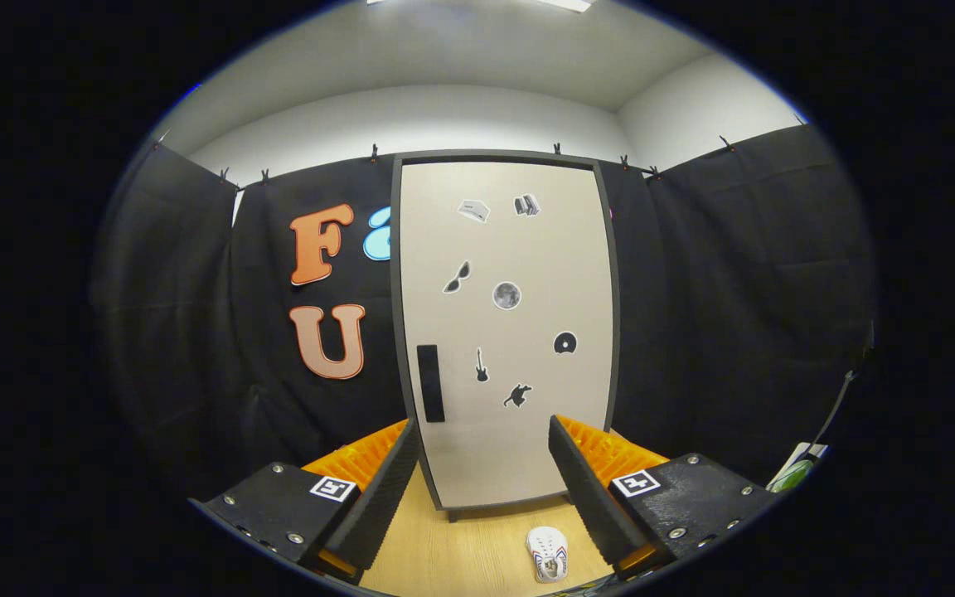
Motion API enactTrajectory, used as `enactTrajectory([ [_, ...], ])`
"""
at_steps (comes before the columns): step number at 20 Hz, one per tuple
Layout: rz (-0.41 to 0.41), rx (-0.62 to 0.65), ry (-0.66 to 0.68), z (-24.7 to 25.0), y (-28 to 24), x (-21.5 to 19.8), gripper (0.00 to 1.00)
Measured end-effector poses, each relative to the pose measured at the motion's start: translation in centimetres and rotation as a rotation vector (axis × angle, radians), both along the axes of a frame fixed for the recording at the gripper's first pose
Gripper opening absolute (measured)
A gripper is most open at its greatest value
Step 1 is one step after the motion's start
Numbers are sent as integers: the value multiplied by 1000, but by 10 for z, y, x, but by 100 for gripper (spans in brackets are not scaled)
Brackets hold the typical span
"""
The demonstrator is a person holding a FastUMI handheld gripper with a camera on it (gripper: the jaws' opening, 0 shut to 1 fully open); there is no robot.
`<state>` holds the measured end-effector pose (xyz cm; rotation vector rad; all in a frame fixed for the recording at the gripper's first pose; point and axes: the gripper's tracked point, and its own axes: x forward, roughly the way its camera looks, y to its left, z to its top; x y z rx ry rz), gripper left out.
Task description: Open the shoe cabinet door, grab the shoes and put them into the shoe cabinet, then close the shoe cabinet door.
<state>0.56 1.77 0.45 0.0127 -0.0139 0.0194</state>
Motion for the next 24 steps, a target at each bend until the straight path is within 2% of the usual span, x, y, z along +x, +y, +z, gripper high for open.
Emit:
enactTrajectory([
  [14, -12, -21, -6, -7, 26, 17, 97],
  [19, 21, -36, 11, -17, 47, 56, 97],
  [24, 9, -54, 22, -23, 49, 113, 97],
])
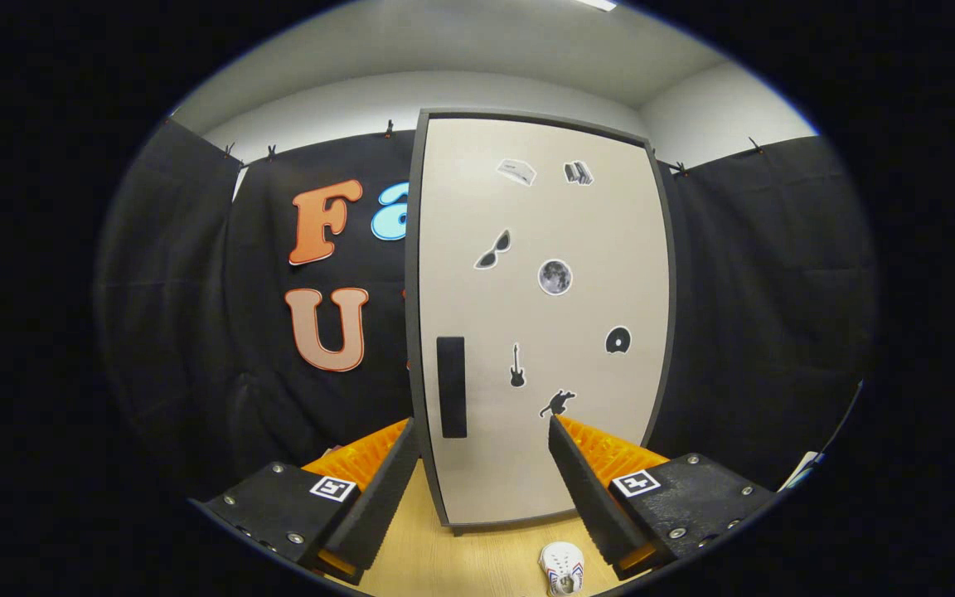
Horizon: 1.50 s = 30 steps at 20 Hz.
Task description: Open the shoe cabinet door, grab the shoes and put them into the shoe cabinet, then close the shoe cabinet door.
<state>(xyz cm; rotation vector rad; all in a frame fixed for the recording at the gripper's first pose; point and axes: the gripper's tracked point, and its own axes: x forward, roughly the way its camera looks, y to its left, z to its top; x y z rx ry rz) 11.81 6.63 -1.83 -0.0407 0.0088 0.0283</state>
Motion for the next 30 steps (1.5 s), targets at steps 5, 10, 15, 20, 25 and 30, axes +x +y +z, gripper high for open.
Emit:
enactTrajectory([
  [5, 4, 2, 33, -11, 3, 48, 97],
  [10, 12, 8, 44, -19, 13, 85, 97],
  [15, 48, 10, 71, -31, 35, 120, 97],
  [20, 53, -7, 89, -39, 50, 145, 82],
  [25, 38, -42, 91, -42, 44, 147, 57],
  [30, 77, -25, 54, -38, 45, 132, 31],
])
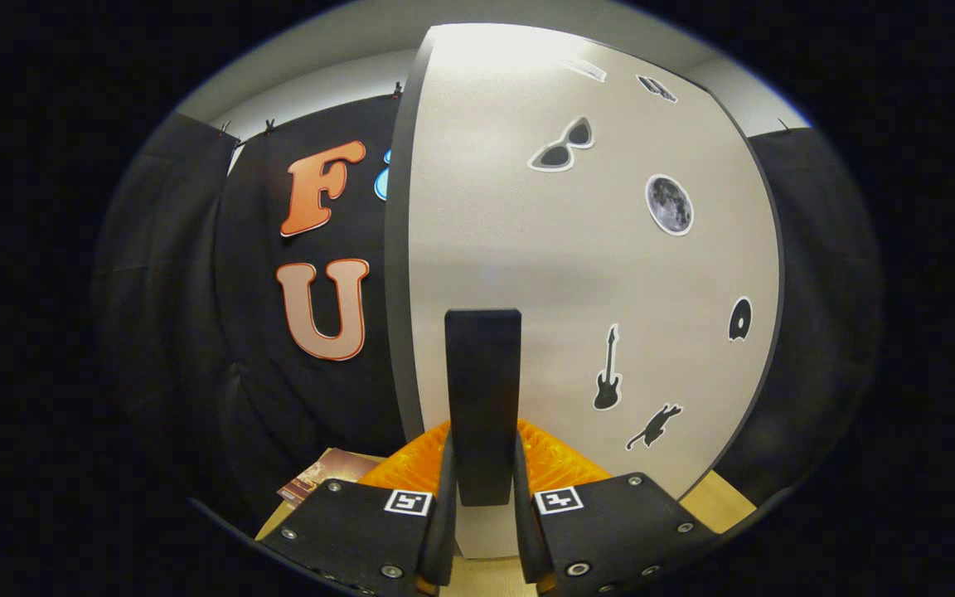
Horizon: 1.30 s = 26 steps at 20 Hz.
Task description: Open the shoe cabinet door, grab the shoes and put them into the shoe cabinet, then close the shoe cabinet door.
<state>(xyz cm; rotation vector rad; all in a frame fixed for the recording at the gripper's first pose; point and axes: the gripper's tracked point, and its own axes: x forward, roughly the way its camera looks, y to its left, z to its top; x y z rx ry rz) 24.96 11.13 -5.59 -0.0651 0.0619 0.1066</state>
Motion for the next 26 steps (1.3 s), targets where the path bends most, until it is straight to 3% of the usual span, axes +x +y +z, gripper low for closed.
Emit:
enactTrajectory([
  [12, 47, 44, 21, 1, -34, -63, 26],
  [26, -73, 115, 6, -4, -107, -114, 20],
])
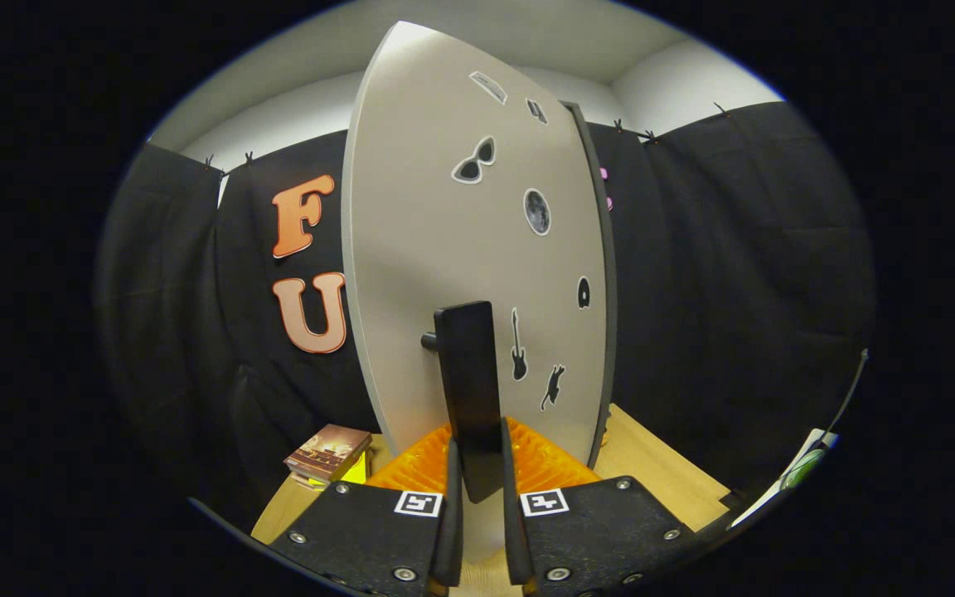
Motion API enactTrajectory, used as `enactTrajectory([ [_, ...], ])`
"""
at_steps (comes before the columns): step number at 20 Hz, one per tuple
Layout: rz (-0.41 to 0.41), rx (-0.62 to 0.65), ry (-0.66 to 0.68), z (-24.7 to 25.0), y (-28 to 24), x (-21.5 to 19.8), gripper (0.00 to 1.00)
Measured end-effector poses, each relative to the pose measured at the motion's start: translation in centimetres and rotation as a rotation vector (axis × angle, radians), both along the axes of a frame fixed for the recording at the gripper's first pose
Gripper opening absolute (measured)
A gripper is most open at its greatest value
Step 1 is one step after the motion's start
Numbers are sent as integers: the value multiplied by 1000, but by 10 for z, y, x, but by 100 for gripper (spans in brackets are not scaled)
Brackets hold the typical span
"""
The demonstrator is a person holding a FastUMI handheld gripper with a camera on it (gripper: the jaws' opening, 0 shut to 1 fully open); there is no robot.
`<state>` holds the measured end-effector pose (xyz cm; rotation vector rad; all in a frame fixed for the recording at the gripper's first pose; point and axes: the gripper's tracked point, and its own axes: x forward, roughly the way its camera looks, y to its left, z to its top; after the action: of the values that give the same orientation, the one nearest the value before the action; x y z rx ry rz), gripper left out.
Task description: Open the shoe cabinet door, grab the shoes and put them into the shoe cabinet, then close the shoe cabinet door.
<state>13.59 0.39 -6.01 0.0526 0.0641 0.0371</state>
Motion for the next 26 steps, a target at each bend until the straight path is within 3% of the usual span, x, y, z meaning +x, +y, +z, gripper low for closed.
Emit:
enactTrajectory([
  [11, -174, 23, -20, -2, -63, -24, 16],
  [16, -292, 20, -14, -8, -117, -37, 15],
  [21, -433, -11, 12, -36, -162, -77, 18],
  [23, -445, -28, 25, -53, -159, -92, 23],
  [26, -444, -45, 44, -94, -141, -107, 47],
])
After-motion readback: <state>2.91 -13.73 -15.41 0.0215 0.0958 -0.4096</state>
